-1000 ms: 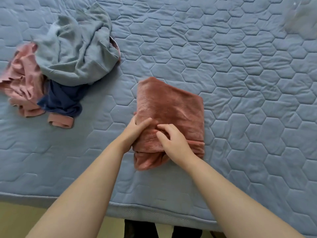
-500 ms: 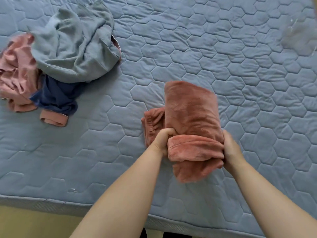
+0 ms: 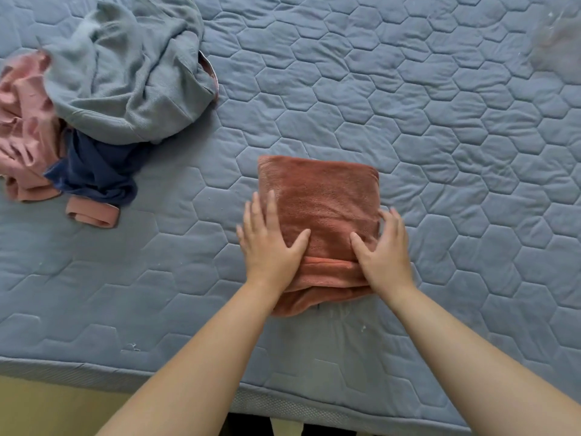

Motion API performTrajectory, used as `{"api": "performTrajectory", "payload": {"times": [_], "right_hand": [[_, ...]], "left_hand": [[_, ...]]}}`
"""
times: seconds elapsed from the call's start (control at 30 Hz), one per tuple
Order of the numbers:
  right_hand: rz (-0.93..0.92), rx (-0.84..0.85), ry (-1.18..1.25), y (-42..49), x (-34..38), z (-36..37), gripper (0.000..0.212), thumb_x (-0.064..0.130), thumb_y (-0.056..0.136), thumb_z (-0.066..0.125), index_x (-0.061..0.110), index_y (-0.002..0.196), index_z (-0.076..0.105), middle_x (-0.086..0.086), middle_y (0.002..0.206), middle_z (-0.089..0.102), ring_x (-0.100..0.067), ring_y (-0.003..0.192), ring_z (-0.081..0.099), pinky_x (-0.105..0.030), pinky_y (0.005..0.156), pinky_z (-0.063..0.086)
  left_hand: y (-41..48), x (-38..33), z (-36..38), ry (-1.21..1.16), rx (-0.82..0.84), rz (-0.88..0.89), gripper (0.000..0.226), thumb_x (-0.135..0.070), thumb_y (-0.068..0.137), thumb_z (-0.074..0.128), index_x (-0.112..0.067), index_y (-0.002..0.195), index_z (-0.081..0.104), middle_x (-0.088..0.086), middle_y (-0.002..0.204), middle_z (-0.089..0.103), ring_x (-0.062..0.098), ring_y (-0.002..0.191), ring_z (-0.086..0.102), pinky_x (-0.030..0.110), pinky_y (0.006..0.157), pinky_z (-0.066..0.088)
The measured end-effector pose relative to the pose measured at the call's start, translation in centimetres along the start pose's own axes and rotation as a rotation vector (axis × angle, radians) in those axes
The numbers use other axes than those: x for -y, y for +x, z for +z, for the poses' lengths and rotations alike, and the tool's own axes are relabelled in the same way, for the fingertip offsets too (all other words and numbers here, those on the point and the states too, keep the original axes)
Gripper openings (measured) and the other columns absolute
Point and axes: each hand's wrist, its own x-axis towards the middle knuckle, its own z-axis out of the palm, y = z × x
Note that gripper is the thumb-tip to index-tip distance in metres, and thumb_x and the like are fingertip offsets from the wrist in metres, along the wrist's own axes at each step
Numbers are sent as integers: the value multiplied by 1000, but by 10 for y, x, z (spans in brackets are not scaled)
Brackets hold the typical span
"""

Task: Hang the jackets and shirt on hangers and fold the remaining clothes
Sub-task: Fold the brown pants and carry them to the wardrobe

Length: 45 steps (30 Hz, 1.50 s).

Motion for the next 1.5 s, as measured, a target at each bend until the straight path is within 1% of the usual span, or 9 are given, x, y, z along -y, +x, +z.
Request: {"api": "performTrajectory", "payload": {"times": [0.1,0.23,0.37,0.53,0.7,0.97,1.2,1.37,1.5], "right_hand": [[-447,-119,-95,-10,9,-1,41,31,84,55,4,114,59,-17,128,52,-31,120,46,-39,105,34],[-795,38,-378,-27,-10,9,35,36,71,70,7,91,64,-8,89,59,-28,84,53,-40,77,42],[-775,118,-512,-39,-24,20,29,15,58,73,8,84,62,-6,72,54,-29,67,51,-38,59,41],[-832,34,-462,-46,1,33,9,14,73,53,11,80,59,-6,68,49,-28,64,47,-37,61,33],[-1072,89,-477,-66,-13,38,31,-4,82,48,14,57,47,-6,57,42,-24,53,40,-33,58,31],[-999,34,-392,-75,32,45,6,12,83,60,10,80,64,-6,72,52,-27,66,47,-38,62,37],[-892,215,-737,-61,84,79,21,19,42,74,17,57,60,-3,59,52,-23,56,50,-31,57,30],[-1151,360,-663,-80,61,87,19,6,61,46,18,47,51,-2,51,46,-20,47,44,-27,46,28],[-1379,519,-810,-78,33,73,14,13,54,69,21,49,58,2,58,49,-18,54,46,-29,51,22]], "left_hand": [[4,-1,11,210,8,378,65,-41,87,43,-29,148,28,4,159,17,26,146,9,54,113,11],[27,10,16,273,262,241,53,-38,98,39,-33,149,26,-4,161,5,21,148,-3,54,116,13],[35,17,13,333,369,289,56,-44,99,35,-35,151,16,-6,161,-4,19,147,-10,52,118,8],[42,20,13,341,498,301,56,-41,100,33,-35,151,11,-3,161,-8,23,147,-12,50,118,5],[54,33,9,405,587,326,57,-40,100,35,-33,152,10,-1,161,-7,25,147,-10,49,118,8],[81,14,-10,162,772,237,59,-14,95,53,-27,148,29,3,161,2,25,148,-1,28,116,-2],[95,23,-27,93,869,276,61,-4,88,61,-24,143,41,1,160,7,17,147,8,24,116,8],[84,38,-13,137,789,310,64,0,88,55,-27,144,38,-1,161,4,23,148,2,30,118,5],[75,40,-2,121,752,306,66,5,88,45,-29,144,38,-4,161,2,22,148,-2,32,119,4]]}}
